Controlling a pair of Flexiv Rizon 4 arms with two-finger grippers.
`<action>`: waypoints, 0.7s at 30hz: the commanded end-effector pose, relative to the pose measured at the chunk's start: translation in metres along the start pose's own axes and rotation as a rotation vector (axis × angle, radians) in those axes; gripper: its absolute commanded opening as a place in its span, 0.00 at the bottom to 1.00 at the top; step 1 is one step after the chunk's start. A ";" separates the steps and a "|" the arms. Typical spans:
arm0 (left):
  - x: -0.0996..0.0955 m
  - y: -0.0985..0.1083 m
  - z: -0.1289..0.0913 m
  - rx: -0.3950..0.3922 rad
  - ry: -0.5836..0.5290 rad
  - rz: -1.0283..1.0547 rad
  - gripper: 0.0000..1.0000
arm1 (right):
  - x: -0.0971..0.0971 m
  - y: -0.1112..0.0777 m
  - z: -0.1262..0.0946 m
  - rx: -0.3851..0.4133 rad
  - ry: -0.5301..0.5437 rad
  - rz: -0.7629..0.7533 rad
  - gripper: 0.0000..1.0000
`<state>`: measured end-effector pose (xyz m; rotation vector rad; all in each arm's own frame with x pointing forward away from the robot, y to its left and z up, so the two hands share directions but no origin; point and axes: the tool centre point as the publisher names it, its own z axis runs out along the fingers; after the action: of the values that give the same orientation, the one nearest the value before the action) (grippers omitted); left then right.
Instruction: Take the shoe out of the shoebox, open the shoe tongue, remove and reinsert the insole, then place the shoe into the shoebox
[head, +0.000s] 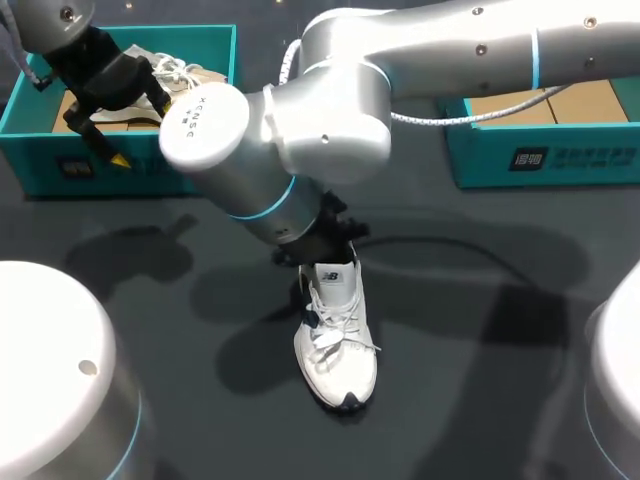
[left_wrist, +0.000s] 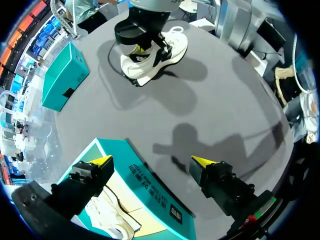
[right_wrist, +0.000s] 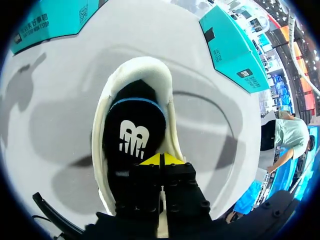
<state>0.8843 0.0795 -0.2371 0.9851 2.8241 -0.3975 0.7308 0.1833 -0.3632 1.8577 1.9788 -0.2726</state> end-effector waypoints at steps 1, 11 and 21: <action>0.000 0.000 0.000 -0.002 0.001 0.001 1.00 | 0.006 0.002 0.014 0.003 -0.022 0.141 0.00; 0.000 0.000 0.000 -0.002 0.001 0.001 1.00 | 0.023 0.016 0.037 0.011 0.064 0.055 0.00; 0.000 0.000 0.000 -0.002 0.001 0.001 1.00 | 0.010 0.010 -0.014 -0.065 -0.047 0.055 0.00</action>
<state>0.8842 0.0795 -0.2370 0.9851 2.8242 -0.3973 0.7520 0.1873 -0.3745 1.8640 1.9489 -0.2398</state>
